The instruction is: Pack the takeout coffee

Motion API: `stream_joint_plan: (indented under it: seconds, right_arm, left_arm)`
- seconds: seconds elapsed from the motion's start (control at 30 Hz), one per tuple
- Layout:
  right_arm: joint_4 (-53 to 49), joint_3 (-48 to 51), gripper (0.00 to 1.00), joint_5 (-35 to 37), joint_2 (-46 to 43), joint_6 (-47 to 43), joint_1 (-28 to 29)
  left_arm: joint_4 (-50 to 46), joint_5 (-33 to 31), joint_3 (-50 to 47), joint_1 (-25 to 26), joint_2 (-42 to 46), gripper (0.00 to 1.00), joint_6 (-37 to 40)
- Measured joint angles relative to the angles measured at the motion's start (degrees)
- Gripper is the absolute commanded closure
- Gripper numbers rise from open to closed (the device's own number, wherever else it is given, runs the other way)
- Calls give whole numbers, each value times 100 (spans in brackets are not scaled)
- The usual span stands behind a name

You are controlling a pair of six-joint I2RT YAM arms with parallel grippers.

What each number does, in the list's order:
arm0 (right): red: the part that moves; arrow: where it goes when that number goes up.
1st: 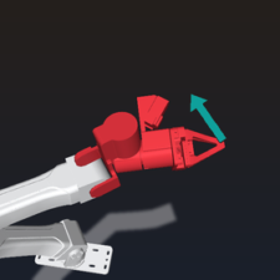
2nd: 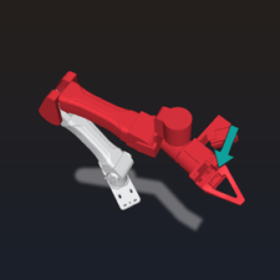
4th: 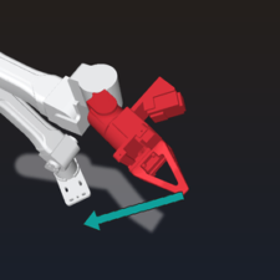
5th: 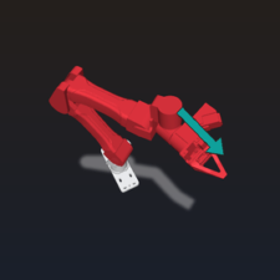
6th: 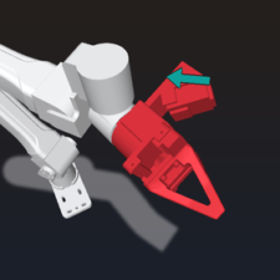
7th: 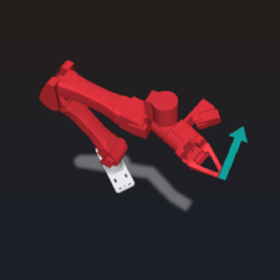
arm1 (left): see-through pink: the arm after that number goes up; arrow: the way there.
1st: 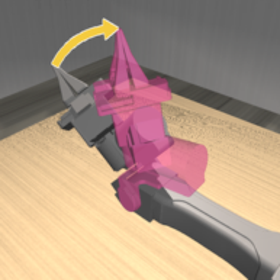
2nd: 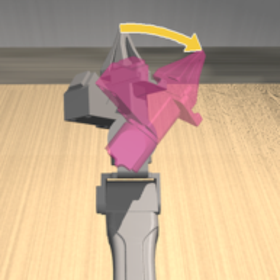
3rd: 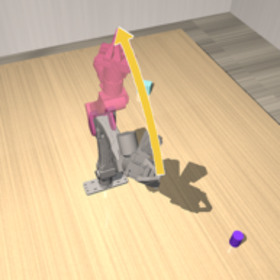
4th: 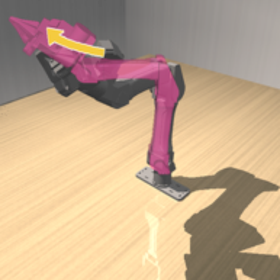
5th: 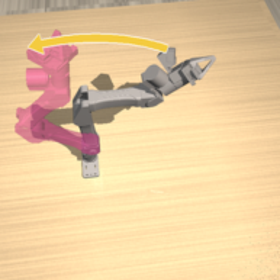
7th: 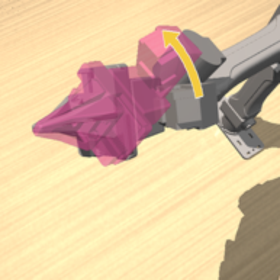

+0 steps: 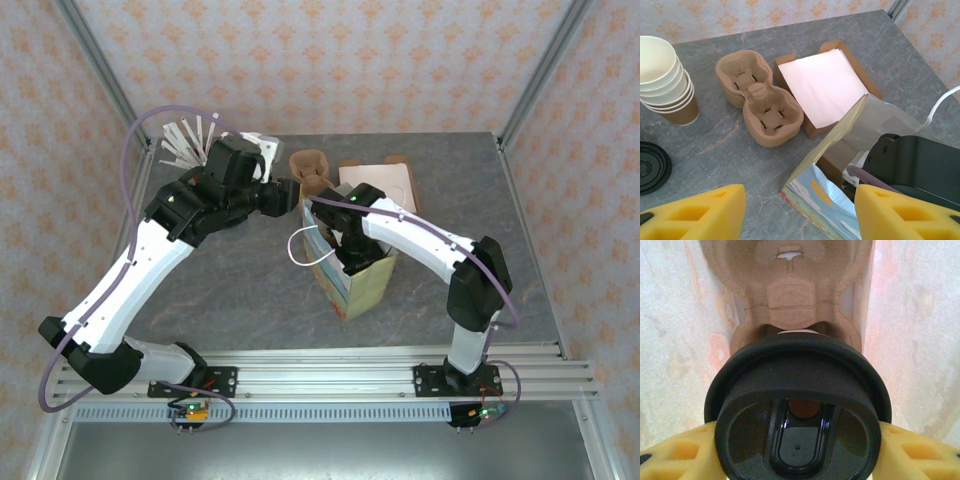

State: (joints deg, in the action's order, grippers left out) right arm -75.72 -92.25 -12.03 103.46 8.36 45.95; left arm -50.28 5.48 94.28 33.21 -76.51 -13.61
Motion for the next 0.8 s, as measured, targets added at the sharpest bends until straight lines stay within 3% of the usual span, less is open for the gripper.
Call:
stream_joint_plan:
  seconds: [0.4, 0.8]
  right_arm:
    - [-146, -219, 20, 181, 98, -28, 2]
    - [-286, -479, 17, 219, 96, -28, 2]
  left_arm:
    - [0, 0, 0, 0, 4, 40, 0]
    - [0, 0, 0, 0, 4, 40, 11]
